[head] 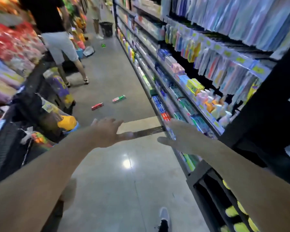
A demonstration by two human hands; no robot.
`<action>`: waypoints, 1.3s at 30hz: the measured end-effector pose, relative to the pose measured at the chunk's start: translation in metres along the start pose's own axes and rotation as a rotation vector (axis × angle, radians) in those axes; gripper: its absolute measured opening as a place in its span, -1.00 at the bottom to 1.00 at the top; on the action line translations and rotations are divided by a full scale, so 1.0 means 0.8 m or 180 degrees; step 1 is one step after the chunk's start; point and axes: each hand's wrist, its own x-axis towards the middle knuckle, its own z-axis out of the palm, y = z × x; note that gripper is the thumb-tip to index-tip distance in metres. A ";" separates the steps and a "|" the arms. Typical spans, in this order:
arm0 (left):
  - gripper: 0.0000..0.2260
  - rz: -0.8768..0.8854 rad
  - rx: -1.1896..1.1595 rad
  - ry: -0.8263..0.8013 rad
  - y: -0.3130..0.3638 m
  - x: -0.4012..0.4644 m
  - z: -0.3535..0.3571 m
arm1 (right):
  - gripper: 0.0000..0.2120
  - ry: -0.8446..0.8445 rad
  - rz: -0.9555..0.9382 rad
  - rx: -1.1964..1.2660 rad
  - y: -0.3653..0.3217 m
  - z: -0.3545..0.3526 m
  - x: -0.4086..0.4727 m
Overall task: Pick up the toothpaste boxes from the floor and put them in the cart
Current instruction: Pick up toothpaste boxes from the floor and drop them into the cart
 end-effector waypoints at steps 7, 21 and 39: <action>0.13 -0.0437 -0.0277 -0.0101 -0.056 0.128 -0.034 | 0.01 -0.0273 -0.0385 -0.0234 0.021 -0.051 0.182; -0.23 -0.0876 -0.0457 -0.0211 -0.208 0.414 -0.096 | -0.08 -0.0632 -0.0511 -0.0502 0.037 -0.089 0.551; -0.18 -0.0847 -0.0569 -0.0394 -0.514 0.816 -0.177 | -0.10 -0.0838 -0.0582 -0.0541 -0.009 -0.127 1.054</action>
